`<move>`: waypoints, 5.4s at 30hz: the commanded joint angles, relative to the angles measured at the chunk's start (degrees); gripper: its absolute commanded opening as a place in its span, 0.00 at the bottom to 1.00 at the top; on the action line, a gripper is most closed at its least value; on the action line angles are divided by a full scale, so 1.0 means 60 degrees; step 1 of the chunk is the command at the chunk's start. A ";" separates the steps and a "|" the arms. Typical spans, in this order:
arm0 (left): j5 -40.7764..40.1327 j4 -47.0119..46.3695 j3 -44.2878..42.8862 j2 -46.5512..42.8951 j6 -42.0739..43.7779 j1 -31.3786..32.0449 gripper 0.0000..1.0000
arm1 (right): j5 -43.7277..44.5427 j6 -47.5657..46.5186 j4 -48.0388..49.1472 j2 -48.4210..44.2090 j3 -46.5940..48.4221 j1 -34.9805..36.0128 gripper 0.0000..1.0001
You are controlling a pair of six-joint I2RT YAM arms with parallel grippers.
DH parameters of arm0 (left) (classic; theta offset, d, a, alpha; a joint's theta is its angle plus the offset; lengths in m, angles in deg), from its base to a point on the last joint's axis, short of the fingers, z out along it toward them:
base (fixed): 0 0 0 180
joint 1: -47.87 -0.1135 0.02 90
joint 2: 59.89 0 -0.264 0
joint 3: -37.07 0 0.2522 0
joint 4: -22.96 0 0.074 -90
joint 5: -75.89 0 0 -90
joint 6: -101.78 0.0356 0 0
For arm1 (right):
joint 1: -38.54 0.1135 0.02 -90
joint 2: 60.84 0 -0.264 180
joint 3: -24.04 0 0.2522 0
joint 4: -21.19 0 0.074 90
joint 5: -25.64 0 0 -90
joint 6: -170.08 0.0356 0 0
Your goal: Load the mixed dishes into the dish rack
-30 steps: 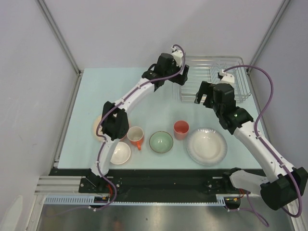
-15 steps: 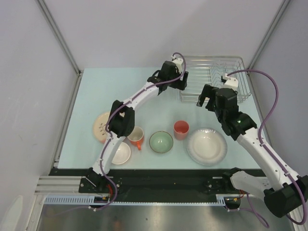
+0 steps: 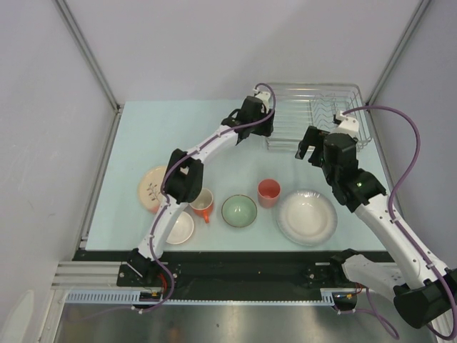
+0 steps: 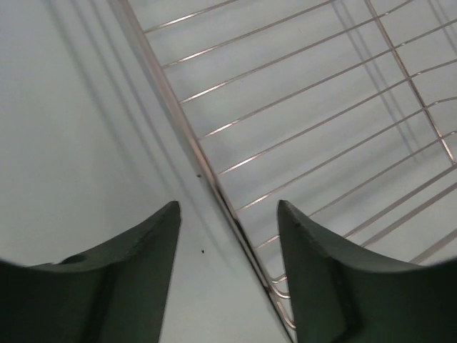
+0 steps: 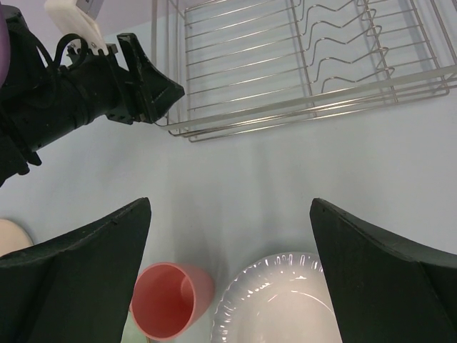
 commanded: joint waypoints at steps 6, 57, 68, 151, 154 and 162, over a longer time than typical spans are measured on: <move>-0.1101 -0.0542 0.1781 -0.1006 -0.0050 -0.0165 0.39 | 0.0353 0.0238 -0.0038 -0.0211 -0.0063 0.0014 1.00; -0.1675 -0.0075 1.1495 -0.8113 0.0873 -0.2626 0.19 | -0.1492 0.1264 -0.0140 0.8898 0.4520 -0.2579 1.00; -0.0927 0.0644 1.1933 -0.8333 0.0610 -0.2626 0.17 | -0.2634 0.0736 -0.0301 1.1094 0.6922 -0.2813 1.00; -0.0253 0.0087 1.0264 -1.1116 0.2280 -0.3797 0.96 | -0.3323 0.1997 -0.1549 0.5179 0.0596 0.4115 0.80; -0.0546 0.0146 1.0293 -1.1218 0.2294 -0.3798 0.96 | -0.3294 0.1821 -0.1197 0.5413 0.0494 0.4115 0.79; -0.0648 0.0146 1.0410 -1.1321 0.2645 -0.3856 0.96 | -0.3543 0.1644 -0.0726 0.5765 0.0420 0.4101 0.60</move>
